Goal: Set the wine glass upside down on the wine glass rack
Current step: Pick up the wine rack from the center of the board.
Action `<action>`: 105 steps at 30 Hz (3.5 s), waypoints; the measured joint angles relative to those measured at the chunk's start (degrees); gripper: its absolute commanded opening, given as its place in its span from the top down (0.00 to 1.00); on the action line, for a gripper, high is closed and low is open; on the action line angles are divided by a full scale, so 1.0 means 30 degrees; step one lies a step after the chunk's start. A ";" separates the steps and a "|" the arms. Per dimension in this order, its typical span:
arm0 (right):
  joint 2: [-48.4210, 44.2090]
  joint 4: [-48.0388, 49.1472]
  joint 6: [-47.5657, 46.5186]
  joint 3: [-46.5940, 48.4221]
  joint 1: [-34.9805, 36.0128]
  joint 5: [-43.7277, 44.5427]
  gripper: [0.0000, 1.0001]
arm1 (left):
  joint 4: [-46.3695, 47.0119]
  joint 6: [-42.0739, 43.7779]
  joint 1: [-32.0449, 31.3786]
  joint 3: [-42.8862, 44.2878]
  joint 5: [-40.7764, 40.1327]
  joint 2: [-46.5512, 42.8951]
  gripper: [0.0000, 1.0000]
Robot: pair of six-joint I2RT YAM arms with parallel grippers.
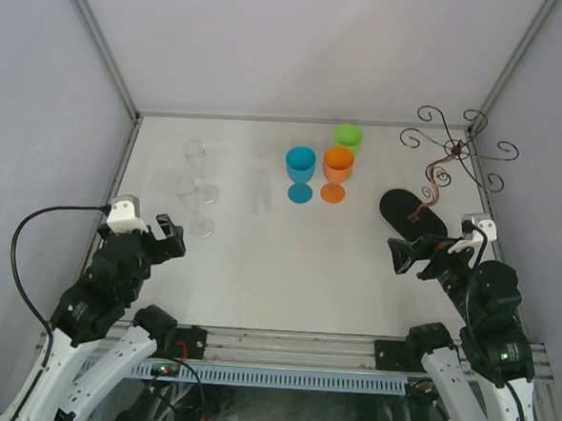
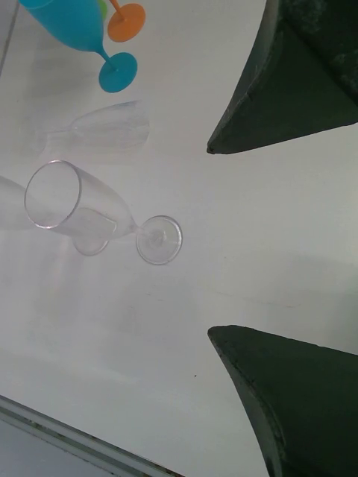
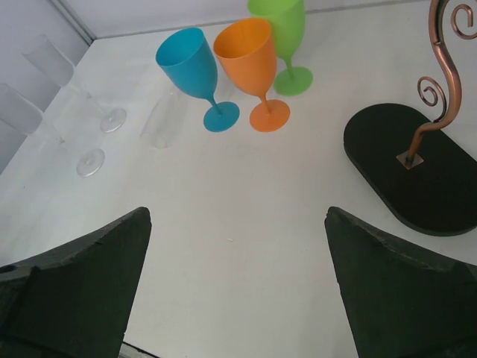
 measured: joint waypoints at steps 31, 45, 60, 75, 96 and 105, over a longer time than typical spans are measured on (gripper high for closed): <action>0.6513 -0.4750 0.0335 0.8255 -0.0051 0.8459 0.03 | 0.0000 -0.0015 0.0007 0.0000 -0.0036 0.0015 0.00; 1.2407 -0.6127 -0.0503 1.5890 -0.1290 0.8779 0.15 | 0.0015 -0.0015 0.0007 0.0000 -0.0036 -0.0189 0.00; 2.0057 -0.6601 -0.1333 1.9737 -0.5581 0.4415 0.17 | 0.0029 -0.0007 0.0007 0.0000 0.0124 -0.0175 0.00; 2.2921 -0.7023 -0.1413 2.1332 -0.5785 0.4874 0.06 | 0.0160 0.0000 0.0007 0.0000 0.0189 -0.0175 0.00; 2.5339 -0.6717 0.0036 2.1573 -0.4983 0.7191 0.13 | 0.0168 0.0007 0.0007 0.0000 0.0219 -0.0168 0.00; 2.5543 -0.6470 -0.0036 2.1223 -0.4983 0.7133 0.45 | 0.0182 0.0007 0.0007 0.0000 0.0255 0.0022 0.00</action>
